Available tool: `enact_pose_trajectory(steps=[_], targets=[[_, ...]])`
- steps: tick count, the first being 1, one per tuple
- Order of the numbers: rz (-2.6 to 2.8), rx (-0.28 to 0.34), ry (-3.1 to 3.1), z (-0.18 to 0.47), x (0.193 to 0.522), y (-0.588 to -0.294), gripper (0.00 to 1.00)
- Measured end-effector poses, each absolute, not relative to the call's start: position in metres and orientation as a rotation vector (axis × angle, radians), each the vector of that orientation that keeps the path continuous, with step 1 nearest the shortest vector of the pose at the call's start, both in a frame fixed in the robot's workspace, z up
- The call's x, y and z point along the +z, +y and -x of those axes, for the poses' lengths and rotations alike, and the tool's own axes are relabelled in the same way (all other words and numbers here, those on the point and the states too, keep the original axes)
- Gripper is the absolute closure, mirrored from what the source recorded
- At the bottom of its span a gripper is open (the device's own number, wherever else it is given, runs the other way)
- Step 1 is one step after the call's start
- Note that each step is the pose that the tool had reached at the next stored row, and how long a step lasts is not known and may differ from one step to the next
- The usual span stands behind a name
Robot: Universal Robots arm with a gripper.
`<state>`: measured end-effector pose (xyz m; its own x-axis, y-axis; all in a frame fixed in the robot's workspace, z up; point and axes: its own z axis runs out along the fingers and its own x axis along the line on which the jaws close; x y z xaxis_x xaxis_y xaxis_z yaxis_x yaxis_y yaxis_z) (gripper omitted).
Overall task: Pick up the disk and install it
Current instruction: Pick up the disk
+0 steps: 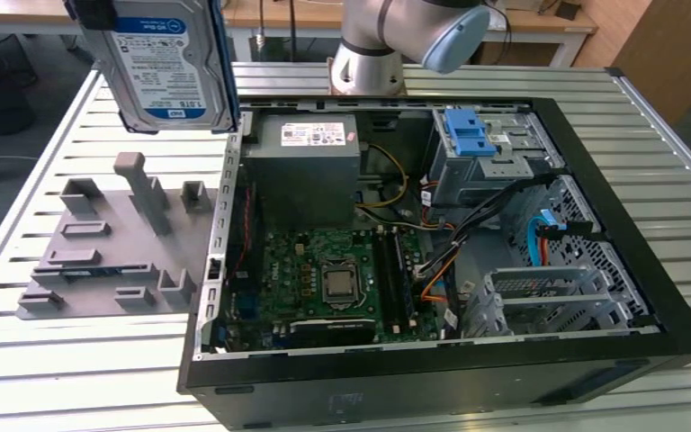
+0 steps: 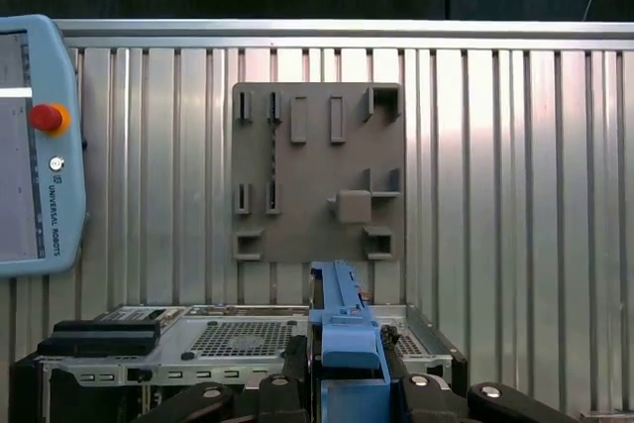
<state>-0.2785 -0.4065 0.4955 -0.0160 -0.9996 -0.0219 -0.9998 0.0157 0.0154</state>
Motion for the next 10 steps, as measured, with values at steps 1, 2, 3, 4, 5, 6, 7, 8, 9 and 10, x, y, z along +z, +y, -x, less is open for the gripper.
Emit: enact_pose_trajectory(steps=[1, 2, 3, 4, 5, 6, 7, 8, 9, 10], targets=[[2.2, 0.041, 2.235, 0.277, 0.495, -0.407, 0.64], [2.2, 0.041, 2.235, 0.275, 0.495, -0.408, 0.64], [2.2, 0.041, 2.235, 0.274, 0.495, -0.408, 0.64], [2.2, 0.041, 2.235, 0.272, 0.495, -0.409, 0.64], [2.2, 0.041, 2.235, 0.27, 0.495, -0.41, 0.64], [2.2, 0.042, 2.236, 0.269, 0.495, -0.41, 0.64], [2.2, 0.042, 2.235, 0.267, 0.495, -0.411, 0.64], [2.2, 0.042, 2.236, 0.265, 0.495, -0.411, 0.64], [2.2, 0.042, 2.235, 0.264, 0.495, -0.412, 0.64], [2.2, 0.042, 2.235, 0.262, 0.495, -0.413, 0.64]])
